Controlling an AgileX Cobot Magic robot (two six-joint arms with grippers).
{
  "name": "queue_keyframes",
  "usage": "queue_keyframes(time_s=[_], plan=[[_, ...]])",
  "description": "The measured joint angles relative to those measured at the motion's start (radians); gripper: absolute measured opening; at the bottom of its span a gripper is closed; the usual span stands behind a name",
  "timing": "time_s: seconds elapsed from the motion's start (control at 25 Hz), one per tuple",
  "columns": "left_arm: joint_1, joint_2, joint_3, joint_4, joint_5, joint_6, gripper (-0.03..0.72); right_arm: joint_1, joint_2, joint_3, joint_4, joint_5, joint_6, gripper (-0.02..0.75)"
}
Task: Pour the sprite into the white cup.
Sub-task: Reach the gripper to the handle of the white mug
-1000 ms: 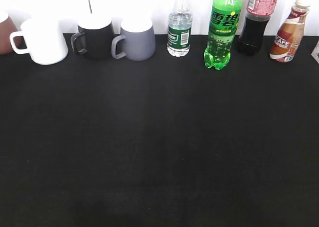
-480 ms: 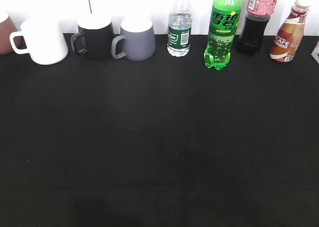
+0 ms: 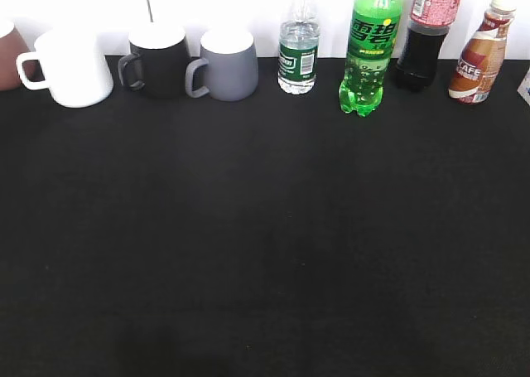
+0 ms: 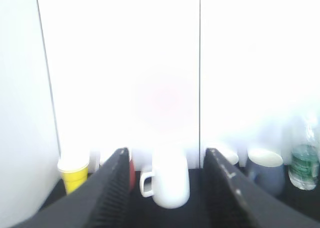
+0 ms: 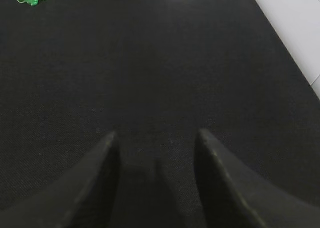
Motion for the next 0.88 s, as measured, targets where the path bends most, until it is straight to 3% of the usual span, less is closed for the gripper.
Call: queue_keyframes(time_s=[0.08, 0.2, 0.32, 0.44, 0.68, 0.8, 0.88], plan=[[0.0, 0.009, -0.02, -0.009, -0.327, 0.0, 0.367, 0.0, 0.0, 0.0, 0.0, 0.0, 0.0, 0.369], [0.0, 0.18, -0.025, -0.009, -0.534, 0.0, 0.365, 0.0, 0.0, 0.0, 0.0, 0.0, 0.0, 0.369], [0.0, 0.541, -0.016, -0.019, -0.91, 0.0, 0.365, 0.0, 0.0, 0.0, 0.0, 0.0, 0.0, 0.369], [0.0, 0.765, 0.094, -0.029, -1.294, 0.0, 0.364, 0.0, 0.0, 0.0, 0.0, 0.0, 0.0, 0.369], [0.0, 1.356, 0.138, -0.055, -1.825, 0.0, 0.335, 0.0, 0.0, 0.0, 0.003, 0.0, 0.0, 0.369], [0.0, 1.637, 0.138, -0.072, -2.095, 0.0, 0.33, 0.0, 0.0, 0.0, 0.063, 0.0, 0.0, 0.369], [0.0, 1.799, 0.135, -0.092, -2.149, 0.0, 0.327, 0.0, 0.0, 0.0, 0.077, 0.0, 0.0, 0.369]])
